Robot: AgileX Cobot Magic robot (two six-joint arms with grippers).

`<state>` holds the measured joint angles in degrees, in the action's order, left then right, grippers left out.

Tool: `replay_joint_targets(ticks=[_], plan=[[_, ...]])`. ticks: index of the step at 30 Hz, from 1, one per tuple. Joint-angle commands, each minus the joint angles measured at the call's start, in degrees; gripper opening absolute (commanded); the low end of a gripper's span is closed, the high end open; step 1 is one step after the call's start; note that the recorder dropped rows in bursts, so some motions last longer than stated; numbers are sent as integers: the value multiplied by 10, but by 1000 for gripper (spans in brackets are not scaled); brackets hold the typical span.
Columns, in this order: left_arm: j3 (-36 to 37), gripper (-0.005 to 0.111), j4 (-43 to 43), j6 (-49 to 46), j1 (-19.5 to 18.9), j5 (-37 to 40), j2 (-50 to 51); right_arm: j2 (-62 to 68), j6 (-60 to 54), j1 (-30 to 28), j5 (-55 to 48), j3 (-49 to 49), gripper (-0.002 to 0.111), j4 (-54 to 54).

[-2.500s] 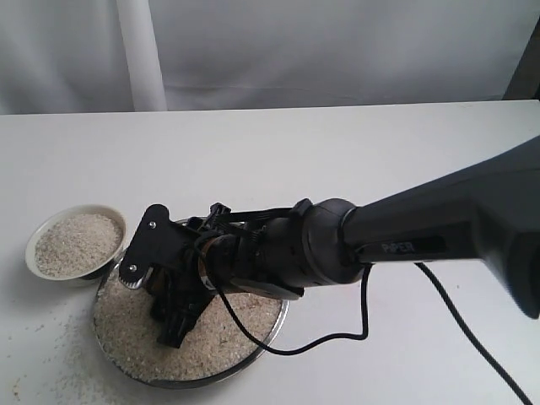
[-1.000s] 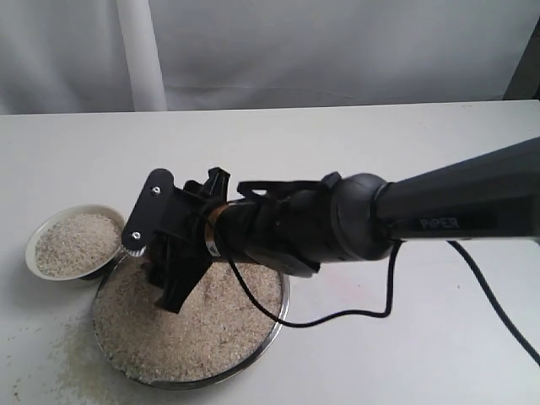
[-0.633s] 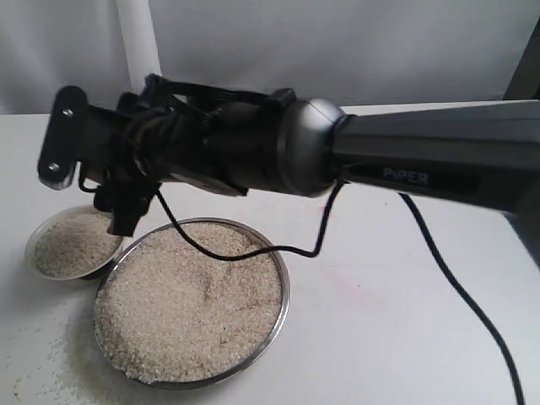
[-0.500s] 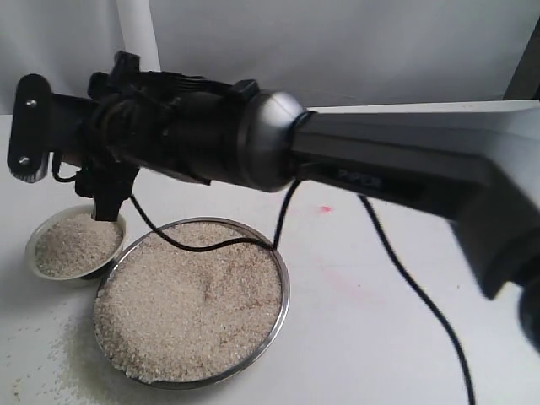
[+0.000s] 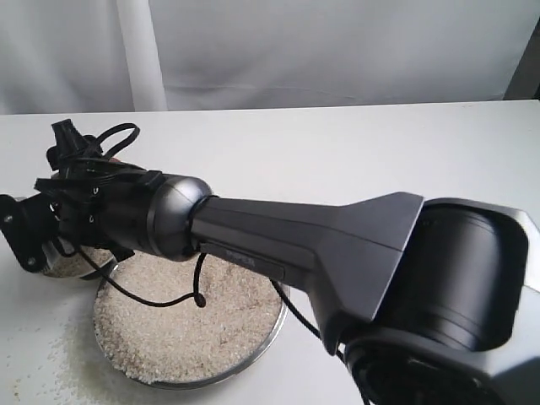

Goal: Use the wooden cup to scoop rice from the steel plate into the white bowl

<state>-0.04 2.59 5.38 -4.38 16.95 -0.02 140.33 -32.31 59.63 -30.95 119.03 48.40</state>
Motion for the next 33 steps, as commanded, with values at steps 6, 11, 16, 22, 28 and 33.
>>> replay_joint_targets(ticks=[6,11,16,22,28,33], plan=[[0,0,-1,1,4,-7,0,15,-51,10,-1,8,0,90],[0,0,-1,1,4,-7,0,19,-65,10,-2,8,0,118],[0,0,-1,1,4,-7,0,19,-69,10,-2,8,0,149],[0,0,-1,1,4,-7,0,19,-69,16,-2,8,0,186],[0,0,-1,1,4,-7,0,19,-69,19,0,8,0,219],[0,0,-1,1,4,-7,0,19,-69,19,12,8,0,241]])
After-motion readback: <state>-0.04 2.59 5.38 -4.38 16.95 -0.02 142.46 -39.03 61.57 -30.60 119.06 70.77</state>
